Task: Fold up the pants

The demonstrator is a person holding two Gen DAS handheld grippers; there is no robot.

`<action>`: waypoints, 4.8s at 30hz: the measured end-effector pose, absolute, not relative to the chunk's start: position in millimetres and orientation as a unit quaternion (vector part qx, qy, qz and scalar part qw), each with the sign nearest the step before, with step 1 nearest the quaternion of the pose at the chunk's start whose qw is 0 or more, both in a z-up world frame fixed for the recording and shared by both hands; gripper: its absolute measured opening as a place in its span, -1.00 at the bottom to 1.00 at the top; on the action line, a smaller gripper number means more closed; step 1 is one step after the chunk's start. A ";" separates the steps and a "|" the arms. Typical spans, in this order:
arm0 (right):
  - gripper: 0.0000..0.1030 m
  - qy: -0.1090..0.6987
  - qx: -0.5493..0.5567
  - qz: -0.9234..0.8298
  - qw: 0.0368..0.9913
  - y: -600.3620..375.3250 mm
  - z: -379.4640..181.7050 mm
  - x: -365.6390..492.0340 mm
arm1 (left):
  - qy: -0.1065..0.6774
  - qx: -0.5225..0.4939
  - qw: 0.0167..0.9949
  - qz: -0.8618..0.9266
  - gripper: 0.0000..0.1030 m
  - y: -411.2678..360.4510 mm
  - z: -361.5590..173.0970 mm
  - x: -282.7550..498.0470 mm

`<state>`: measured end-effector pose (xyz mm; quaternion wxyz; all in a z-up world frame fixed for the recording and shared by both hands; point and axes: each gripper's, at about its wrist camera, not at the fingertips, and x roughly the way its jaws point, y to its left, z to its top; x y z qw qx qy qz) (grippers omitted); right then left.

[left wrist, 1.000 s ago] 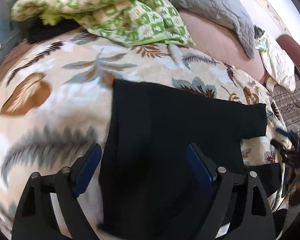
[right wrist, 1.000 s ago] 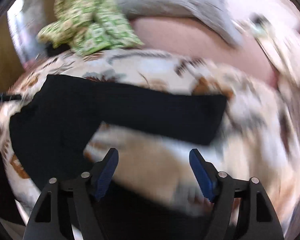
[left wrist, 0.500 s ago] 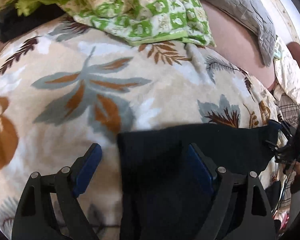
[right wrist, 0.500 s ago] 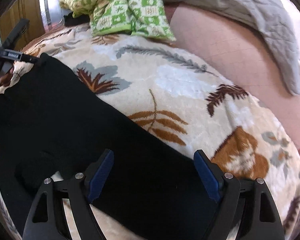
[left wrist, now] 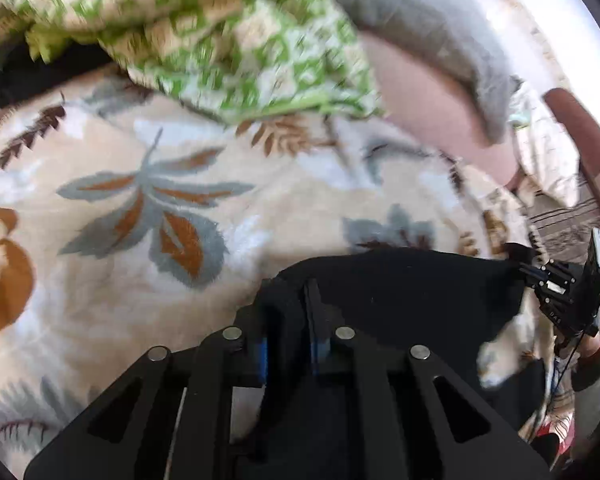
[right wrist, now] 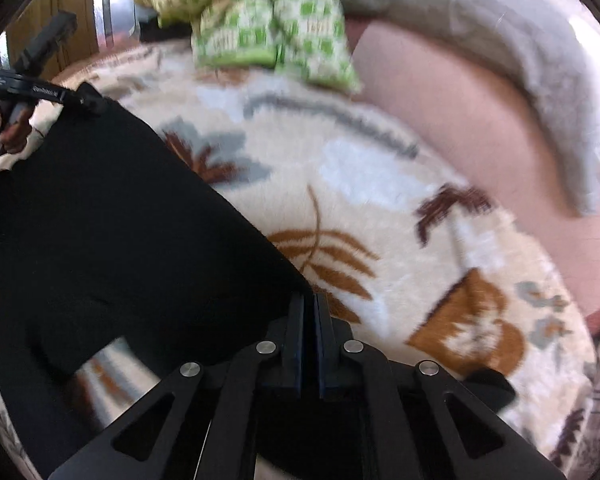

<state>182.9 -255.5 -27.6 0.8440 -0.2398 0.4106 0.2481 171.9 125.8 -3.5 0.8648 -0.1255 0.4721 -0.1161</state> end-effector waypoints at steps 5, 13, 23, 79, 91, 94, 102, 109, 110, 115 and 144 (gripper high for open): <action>-0.94 0.358 -0.236 0.239 0.871 -266.4 14.7 106.9 | 0.438 -0.119 0.877 -0.158 -0.80 131.4 34.6 102.8; -0.94 0.349 -0.231 0.240 0.876 -263.8 6.9 -37.7 | 0.486 -0.111 0.852 -0.157 -0.84 131.8 8.6 11.9; -0.62 0.420 -0.166 0.206 0.868 -260.8 -62.3 -83.3 | 0.507 -0.125 0.845 -0.117 -0.62 136.1 -13.9 -19.6; -0.92 0.384 -0.040 -0.068 0.920 -319.6 -12.5 -2.1 | 0.443 -0.067 0.892 -0.051 0.60 37.9 -13.4 8.5; -0.92 0.381 0.125 -0.114 0.909 -415.7 -15.0 -75.4 | 0.444 -0.070 0.891 -0.061 0.60 28.0 -10.2 2.1; -0.87 0.405 0.178 -0.114 0.889 -437.0 -41.4 -87.4 | 0.446 -0.077 0.890 -0.058 0.60 31.9 -10.9 0.4; -0.58 0.399 0.174 -0.165 0.885 -455.3 -39.8 -106.9 | 0.429 -0.091 0.898 -0.032 0.60 67.4 11.3 -13.0; -0.50 0.373 0.113 -0.154 0.908 -442.1 -14.8 -100.7 | 0.420 -0.130 0.897 0.040 0.60 132.7 16.4 -24.7; -0.47 0.394 0.110 -0.136 0.902 -436.4 -21.7 -92.2 | 0.422 -0.135 0.895 0.049 0.60 139.7 13.9 -25.8; -0.41 0.447 0.065 -0.133 0.882 -408.3 -43.1 -69.9 | 0.446 -0.180 0.875 0.058 0.60 166.5 -1.8 -32.0; 0.29 0.267 -0.223 0.327 0.879 -13.9 -46.1 -54.0 | 0.465 -0.277 0.840 -0.041 0.63 172.8 -7.9 15.8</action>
